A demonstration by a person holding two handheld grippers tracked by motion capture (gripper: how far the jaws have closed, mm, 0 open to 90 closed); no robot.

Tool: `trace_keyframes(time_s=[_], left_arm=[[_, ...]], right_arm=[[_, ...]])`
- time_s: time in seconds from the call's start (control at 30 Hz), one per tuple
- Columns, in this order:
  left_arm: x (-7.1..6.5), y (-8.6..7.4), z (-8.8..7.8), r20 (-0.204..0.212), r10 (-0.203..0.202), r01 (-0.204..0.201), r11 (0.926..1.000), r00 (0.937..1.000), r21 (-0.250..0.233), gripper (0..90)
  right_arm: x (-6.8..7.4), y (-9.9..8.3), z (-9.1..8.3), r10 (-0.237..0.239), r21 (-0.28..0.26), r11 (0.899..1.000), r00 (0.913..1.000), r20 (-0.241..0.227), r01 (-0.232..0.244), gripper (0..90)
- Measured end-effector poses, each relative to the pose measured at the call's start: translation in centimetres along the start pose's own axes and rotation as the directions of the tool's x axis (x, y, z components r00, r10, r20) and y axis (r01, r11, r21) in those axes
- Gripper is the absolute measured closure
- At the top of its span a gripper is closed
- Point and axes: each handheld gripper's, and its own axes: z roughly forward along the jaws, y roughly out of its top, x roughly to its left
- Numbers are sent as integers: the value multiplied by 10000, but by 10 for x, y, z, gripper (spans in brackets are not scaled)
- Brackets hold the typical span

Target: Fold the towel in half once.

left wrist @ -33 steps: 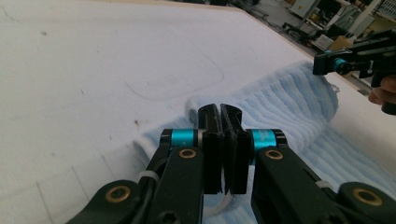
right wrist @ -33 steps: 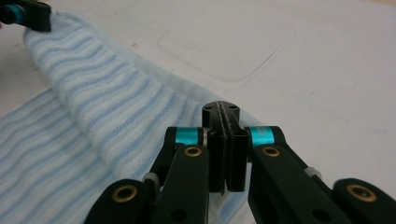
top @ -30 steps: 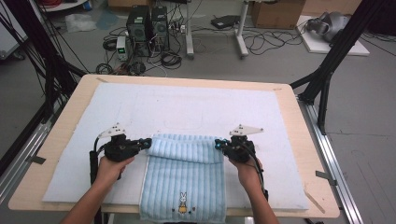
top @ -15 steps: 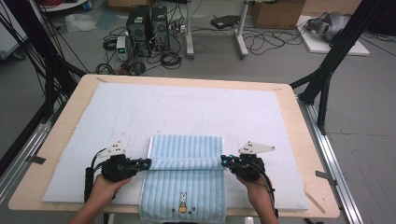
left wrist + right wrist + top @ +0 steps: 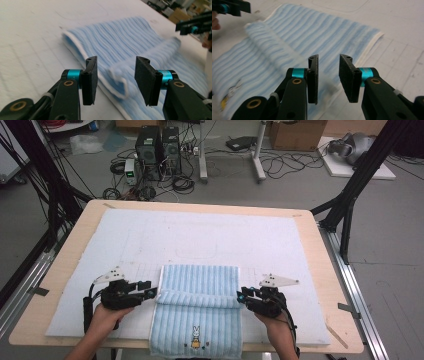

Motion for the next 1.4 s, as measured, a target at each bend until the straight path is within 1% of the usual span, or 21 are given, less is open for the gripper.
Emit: trace_keyframes(time_s=[0.07,0.13,0.23,0.33,0.4,0.5,0.6,0.7,0.77,0.8,0.83,0.9,0.93,1.0,1.03,1.07,1.13,1.17,1.27,1.37,1.4], left_arm=[[7,6,3,-256,-222,216,9995,9994,-241,535],[13,11,8,-417,-265,254,9993,9988,-274,543],[18,15,16,-559,-398,383,9989,9976,-281,549],[19,16,20,-628,-358,343,9991,9974,-262,549],[19,16,21,-634,-385,366,9989,9972,-305,549],[19,15,21,-654,-347,331,9991,9973,-263,549],[20,15,21,-687,-291,274,9993,9972,-247,549],[20,15,21,-732,-336,317,9991,9967,-275,548],[21,14,21,-777,-376,357,9990,9963,-260,546],[21,14,21,-796,-384,366,9990,9961,-243,544],[22,14,22,-810,-405,387,9990,9959,-233,542],[22,14,24,-837,-400,385,9991,9957,-194,540],[22,13,25,-849,-413,401,9991,9955,-163,538],[22,13,29,-870,-443,435,9990,9952,-105,531],[23,13,30,-894,-457,455,9990,9949,-38,527],[24,13,33,-948,-430,439,9990,9946,69,520],[25,13,39,-1000,-563,585,9981,9934,192,510],[26,13,42,-1081,-557,591,9979,9926,280,510],[27,14,54,-1086,-900,969,9935,9900,603,493],[25,15,64,-1111,-651,788,9892,9917,1239,480],[24,16,65,-1083,-560,695,9896,9925,1256,476]], right_arm=[[-6,4,10,80,85,9999,9997,224,-82,697],[-10,8,23,44,334,9994,9993,358,-56,710],[-12,12,40,-93,727,9973,9997,238,75,714],[-8,11,53,-396,1244,9912,9983,-437,448,717],[-1,9,54,-775,1461,9852,9929,-900,902,726],[8,5,48,-1234,1659,9741,9761,-1791,1536,731],[17,-3,40,-1532,1915,9594,9526,-2627,2071,732],[25,-9,31,-1865,2045,9442,9306,-3149,2584,727],[27,-12,25,-1763,2095,9422,9188,-3532,2614,713],[27,-13,23,-1745,2006,9435,9099,-3763,2639,709],[27,-13,20,-1766,1894,9457,9067,-3830,2642,688],[23,-11,15,-1733,1566,9586,9235,-3422,2379,670],[20,-9,13,-1608,1408,9673,9394,-3029,2110,650],[9,-6,12,-1368,1153,9803,9719,-1918,1607,643],[4,-4,13,-1197,1116,9847,9847,-1270,1341,633],[-1,-2,15,-1019,1014,9889,9925,-677,1084,619],[-10,2,20,-666,827,9945,9975,233,644,590],[-13,4,23,-427,762,9963,9979,482,389,589],[-23,10,38,220,718,9970,9940,1075,-298,524],[-27,13,55,339,1055,9932,9900,1373,-487,499],[-26,13,58,184,1058,9938,9889,1477,-343,507]])
